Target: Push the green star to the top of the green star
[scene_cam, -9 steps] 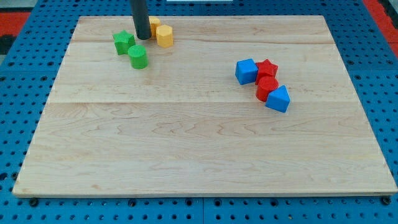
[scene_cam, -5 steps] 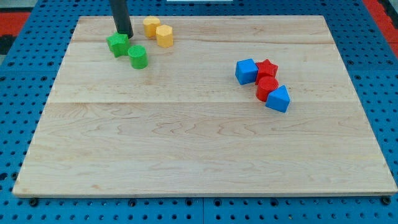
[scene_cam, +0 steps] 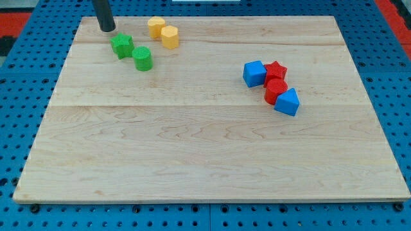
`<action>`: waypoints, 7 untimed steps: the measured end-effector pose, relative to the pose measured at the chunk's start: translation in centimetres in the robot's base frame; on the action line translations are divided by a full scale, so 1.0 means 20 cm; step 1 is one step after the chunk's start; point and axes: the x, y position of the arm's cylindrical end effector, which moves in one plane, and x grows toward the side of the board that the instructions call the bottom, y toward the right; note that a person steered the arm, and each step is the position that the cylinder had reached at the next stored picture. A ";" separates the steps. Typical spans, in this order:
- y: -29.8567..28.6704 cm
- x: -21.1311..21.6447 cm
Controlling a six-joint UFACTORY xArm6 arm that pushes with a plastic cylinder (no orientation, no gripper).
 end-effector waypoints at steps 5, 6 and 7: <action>0.22 0.27; 0.22 0.28; 0.29 0.36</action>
